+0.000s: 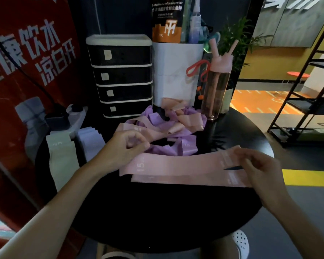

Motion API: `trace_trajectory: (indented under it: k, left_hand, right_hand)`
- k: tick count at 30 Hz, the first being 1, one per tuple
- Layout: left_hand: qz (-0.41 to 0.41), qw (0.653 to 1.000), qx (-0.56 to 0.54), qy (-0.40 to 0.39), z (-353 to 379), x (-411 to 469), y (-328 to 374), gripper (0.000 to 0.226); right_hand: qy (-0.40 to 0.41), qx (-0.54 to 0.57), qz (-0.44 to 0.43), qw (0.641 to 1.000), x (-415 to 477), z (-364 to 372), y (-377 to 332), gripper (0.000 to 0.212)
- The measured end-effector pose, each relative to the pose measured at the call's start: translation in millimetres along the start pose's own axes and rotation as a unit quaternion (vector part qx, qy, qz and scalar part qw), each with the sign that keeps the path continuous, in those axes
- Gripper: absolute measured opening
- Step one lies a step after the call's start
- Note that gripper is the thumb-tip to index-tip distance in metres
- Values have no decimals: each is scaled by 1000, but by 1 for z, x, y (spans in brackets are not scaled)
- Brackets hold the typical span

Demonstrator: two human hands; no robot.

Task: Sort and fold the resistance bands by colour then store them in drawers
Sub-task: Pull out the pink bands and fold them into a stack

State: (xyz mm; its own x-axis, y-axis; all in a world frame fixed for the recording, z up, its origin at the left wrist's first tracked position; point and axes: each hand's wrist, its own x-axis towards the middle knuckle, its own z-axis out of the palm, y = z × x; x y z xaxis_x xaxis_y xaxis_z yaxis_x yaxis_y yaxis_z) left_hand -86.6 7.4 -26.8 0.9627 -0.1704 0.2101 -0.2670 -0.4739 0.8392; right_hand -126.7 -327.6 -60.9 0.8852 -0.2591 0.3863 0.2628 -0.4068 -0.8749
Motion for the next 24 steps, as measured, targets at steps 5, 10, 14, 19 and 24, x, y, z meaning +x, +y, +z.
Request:
trace_trajectory:
  k: [5, 10, 14, 19, 24]
  left_hand:
    - [-37, 997, -64, -14, 4, -11, -13, 20]
    - [-30, 999, 3, 31, 16, -14, -24, 23]
    - [-17, 997, 65, 44, 26, -15, -29, 26]
    - [75, 978, 194, 25, 32, -23, -30, 13]
    - [118, 961, 245, -47, 29, -32, -46, 32]
  right_hand:
    - [15, -22, 11, 1000, -10, -9, 17, 37]
    - [9, -80, 14, 997, -17, -14, 34, 42]
    - [1, -133, -5, 991, -23, -17, 38, 53]
    - [-12, -216, -42, 975, -27, -20, 40, 15]
    - [-118, -250, -75, 958, -25, -30, 37, 41]
